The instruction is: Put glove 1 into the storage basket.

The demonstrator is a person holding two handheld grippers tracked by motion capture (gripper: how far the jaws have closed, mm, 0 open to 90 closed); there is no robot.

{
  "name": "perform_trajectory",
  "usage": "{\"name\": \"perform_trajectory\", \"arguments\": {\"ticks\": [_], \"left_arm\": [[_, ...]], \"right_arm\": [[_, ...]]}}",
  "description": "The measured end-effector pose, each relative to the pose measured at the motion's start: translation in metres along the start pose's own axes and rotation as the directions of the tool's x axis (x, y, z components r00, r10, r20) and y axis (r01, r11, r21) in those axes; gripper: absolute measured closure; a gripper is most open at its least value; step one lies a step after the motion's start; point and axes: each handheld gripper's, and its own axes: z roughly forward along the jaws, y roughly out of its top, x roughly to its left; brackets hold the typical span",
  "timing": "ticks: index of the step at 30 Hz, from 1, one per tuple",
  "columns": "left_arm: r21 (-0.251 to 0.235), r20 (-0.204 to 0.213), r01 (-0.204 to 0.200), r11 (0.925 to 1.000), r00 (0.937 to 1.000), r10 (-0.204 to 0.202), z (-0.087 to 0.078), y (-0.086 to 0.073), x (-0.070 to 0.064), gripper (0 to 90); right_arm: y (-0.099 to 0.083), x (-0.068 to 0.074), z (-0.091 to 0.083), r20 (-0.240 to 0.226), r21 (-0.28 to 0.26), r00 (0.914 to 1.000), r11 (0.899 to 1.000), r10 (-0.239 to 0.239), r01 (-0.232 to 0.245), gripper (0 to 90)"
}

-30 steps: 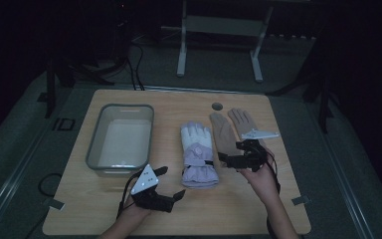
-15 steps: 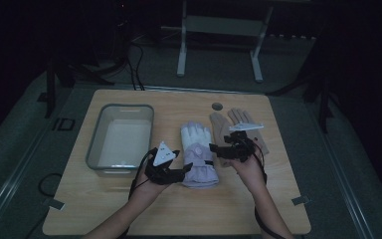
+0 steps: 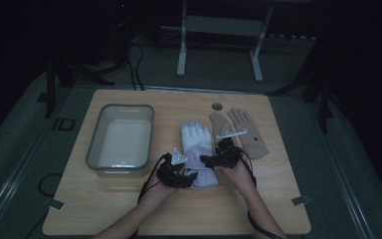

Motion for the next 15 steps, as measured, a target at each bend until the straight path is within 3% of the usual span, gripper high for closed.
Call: {"name": "perform_trajectory", "arguments": {"ticks": [1,4,6,8,9,10,11,12,13,14,15], "left_arm": [[-0.001,0.002,0.012,0.9999,0.9999,-0.012,0.001,-0.001,0.001,30.7],[0.008,-0.009,0.002,1.0000,1.0000,-0.002,0.005,-0.004,0.002,28.5],[0.011,0.006,0.030,0.9995,0.9995,-0.030,0.008,-0.006,0.005,26.0],[0.016,-0.004,0.030,0.9994,0.9995,-0.030,0.011,-0.007,0.006,22.2],[0.018,-0.004,0.039,0.9991,0.9992,-0.039,0.012,-0.007,0.008,19.0],[0.031,0.003,0.049,0.9983,0.9988,-0.050,0.014,-0.007,0.009,16.4],[0.031,0.003,0.049,0.9983,0.9988,-0.050,0.014,-0.007,0.009,16.3],[0.037,0.015,0.055,0.9978,0.9983,-0.056,0.015,-0.007,0.010,16.3],[0.050,0.031,0.060,0.9969,0.9976,-0.062,0.017,-0.006,0.013,16.4],[0.060,0.048,0.076,0.9953,0.9958,-0.078,0.018,-0.006,0.015,16.4],[0.071,0.068,0.087,0.9936,0.9934,-0.092,0.019,-0.006,0.017,19.5]], "right_arm": [[-0.004,-0.004,0.003,-0.018,0.019,0.9994,0.999,0.031,-0.031,20.1],[-0.006,-0.006,0.006,-0.026,0.035,0.9987,0.998,0.043,-0.042,19.5],[-0.008,-0.008,0.009,-0.037,0.058,0.9975,0.997,0.060,-0.058,19.7],[-0.009,-0.012,0.012,-0.056,0.085,0.9946,0.993,0.087,-0.082,21.6],[-0.009,-0.014,0.013,-0.085,0.096,0.9905,0.990,0.108,-0.100,26.7],[-0.011,-0.015,0.013,-0.134,0.093,0.9842,0.990,0.115,-0.103,38.5],[-0.011,-0.014,0.013,-0.147,0.090,0.9834,0.992,0.106,-0.094,43.5],[-0.011,-0.014,0.013,-0.147,0.090,0.9834,0.992,0.106,-0.094,43.5],[-0.011,-0.012,0.012,-0.151,0.090,0.9842,0.993,0.092,-0.079,51.7],[-0.011,-0.012,0.012,-0.151,0.090,0.9842,0.993,0.092,-0.079,51.7],[-0.009,-0.008,0.010,-0.137,0.098,0.9879,0.993,0.073,-0.059,58.9]]}}
